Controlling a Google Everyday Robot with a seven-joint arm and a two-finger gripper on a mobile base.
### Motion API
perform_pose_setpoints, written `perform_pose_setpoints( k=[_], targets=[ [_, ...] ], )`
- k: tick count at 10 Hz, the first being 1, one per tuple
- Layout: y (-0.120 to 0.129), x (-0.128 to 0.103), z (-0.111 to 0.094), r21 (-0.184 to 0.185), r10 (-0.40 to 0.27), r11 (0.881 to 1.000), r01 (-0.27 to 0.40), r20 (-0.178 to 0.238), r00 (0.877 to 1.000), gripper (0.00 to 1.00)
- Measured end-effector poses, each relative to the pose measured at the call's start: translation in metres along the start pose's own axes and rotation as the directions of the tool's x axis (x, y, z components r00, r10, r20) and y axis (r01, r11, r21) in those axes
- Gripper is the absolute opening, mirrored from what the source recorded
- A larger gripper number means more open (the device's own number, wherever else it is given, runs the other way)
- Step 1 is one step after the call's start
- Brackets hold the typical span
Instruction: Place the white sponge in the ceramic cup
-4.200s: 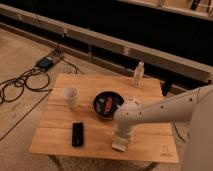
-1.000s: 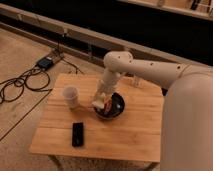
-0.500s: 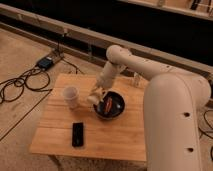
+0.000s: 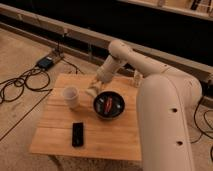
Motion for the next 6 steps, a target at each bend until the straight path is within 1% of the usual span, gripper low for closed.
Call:
perform_pose_setpoints(
  k=[4, 5, 6],
  targets=[
    [-0.0005, -0.0002, 0.0008, 0.0, 0.001, 1.0, -0.001, -0.001, 1.0, 0.0],
    [0.0002, 0.0001, 0.0005, -0.003, 0.004, 1.0, -0.004, -0.003, 1.0, 0.0],
    [0.0036, 0.0016, -0.0016, -0.021, 0.016, 1.0, -0.016, -0.013, 1.0, 0.0]
  ],
)
